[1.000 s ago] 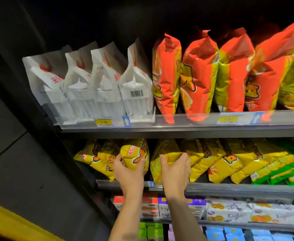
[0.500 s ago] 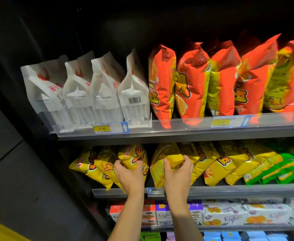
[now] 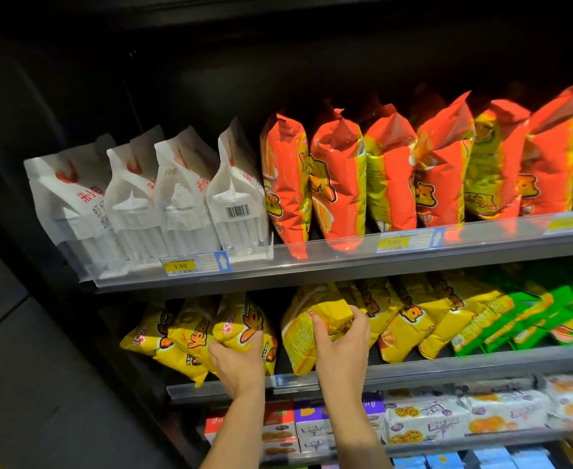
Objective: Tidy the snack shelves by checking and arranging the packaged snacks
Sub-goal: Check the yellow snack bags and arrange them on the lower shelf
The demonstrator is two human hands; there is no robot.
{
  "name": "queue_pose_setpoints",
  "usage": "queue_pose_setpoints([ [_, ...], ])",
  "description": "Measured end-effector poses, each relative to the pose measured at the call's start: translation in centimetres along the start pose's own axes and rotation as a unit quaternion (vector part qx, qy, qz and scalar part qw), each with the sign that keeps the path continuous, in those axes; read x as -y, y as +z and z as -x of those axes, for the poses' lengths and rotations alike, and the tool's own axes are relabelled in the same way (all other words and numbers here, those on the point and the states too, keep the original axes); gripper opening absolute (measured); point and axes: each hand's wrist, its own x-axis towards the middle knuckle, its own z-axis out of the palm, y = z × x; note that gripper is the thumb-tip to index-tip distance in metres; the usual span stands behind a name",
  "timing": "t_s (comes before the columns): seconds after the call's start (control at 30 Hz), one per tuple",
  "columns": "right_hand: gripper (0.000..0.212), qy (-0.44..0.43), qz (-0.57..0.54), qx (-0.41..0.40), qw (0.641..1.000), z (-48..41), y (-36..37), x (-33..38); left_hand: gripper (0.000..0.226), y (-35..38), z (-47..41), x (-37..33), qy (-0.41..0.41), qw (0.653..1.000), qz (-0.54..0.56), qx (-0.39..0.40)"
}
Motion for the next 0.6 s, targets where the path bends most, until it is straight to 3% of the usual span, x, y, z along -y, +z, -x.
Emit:
queue_pose_setpoints([
  [0.27, 0.061, 0.008, -0.015, 0.023, 1.0, -0.1, -2.0, 0.1, 0.084, -0.8, 0.3, -0.5, -0.022, 0.999, 0.024, 0.009],
  [0.4, 0.058, 0.001, -0.038, 0.042, 0.998, -0.6, -4.2, -0.1, 0.096, -1.7, 2.6, -1.0, -0.026, 0.999, 0.027, 0.003],
  [0.6, 0.058, 0.011, -0.073, 0.131, 0.989, -1.8, -9.5, -0.7, 0.086, -3.2, 9.5, -2.7, 0.089, 0.995, 0.009, 0.044],
])
